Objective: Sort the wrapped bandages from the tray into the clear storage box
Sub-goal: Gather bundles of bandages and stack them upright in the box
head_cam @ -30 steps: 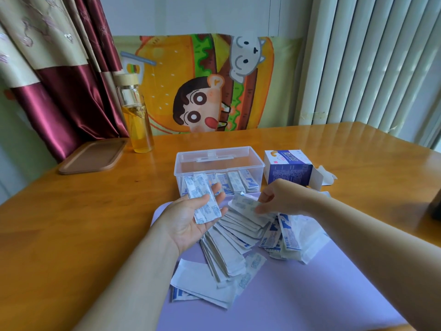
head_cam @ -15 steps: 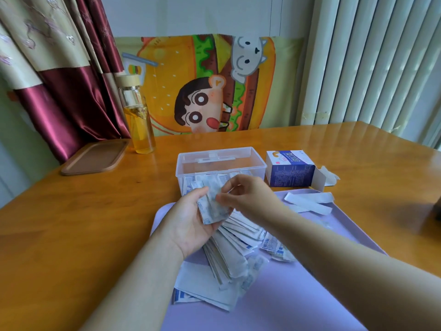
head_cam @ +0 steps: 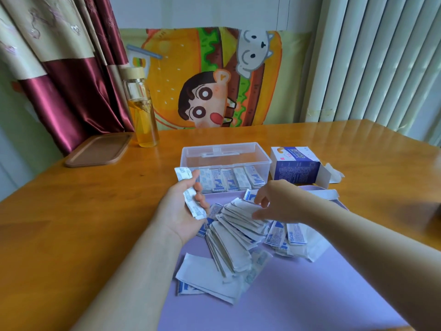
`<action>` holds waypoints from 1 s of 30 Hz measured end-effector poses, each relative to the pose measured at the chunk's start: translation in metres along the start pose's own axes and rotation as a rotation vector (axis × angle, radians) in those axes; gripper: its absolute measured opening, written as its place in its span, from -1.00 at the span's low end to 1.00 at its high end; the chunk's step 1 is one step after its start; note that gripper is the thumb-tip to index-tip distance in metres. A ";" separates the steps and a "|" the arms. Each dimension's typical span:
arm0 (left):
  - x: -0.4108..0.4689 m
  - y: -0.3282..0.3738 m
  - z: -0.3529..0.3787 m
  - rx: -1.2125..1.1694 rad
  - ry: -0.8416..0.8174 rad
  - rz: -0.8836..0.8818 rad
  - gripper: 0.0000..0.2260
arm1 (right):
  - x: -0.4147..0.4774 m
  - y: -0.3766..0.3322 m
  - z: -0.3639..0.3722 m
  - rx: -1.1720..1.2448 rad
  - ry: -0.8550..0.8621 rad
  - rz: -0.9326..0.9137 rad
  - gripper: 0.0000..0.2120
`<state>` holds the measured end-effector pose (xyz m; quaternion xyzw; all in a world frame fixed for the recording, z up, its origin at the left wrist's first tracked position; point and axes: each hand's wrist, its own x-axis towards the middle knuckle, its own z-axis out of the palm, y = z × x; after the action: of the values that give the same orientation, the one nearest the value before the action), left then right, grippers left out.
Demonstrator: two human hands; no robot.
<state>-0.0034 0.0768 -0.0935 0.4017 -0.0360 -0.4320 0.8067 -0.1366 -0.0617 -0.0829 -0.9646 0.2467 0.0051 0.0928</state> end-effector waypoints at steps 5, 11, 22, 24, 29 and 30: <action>0.000 0.000 -0.001 -0.006 0.003 -0.017 -0.72 | 0.011 0.000 0.006 -0.061 -0.053 0.027 -0.68; 0.001 -0.001 -0.004 -0.009 0.003 -0.037 -0.77 | 0.019 -0.001 0.002 -0.062 -0.031 0.029 -0.82; 0.004 0.007 -0.008 0.300 0.024 0.048 -0.88 | 0.016 0.010 -0.006 0.623 0.111 0.161 -0.79; 0.002 0.010 -0.010 0.462 0.010 0.086 -0.85 | 0.013 -0.003 -0.006 0.871 0.003 0.163 -0.89; -0.001 0.005 -0.013 0.668 -0.061 0.108 -0.95 | 0.007 -0.032 0.000 1.240 -0.179 0.095 -0.91; 0.000 0.005 -0.014 0.682 -0.069 0.118 -0.96 | 0.006 -0.037 0.001 1.242 -0.189 0.091 -0.90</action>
<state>0.0055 0.0868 -0.0997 0.6305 -0.2289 -0.3612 0.6477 -0.1133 -0.0327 -0.0781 -0.7148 0.2354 -0.0500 0.6566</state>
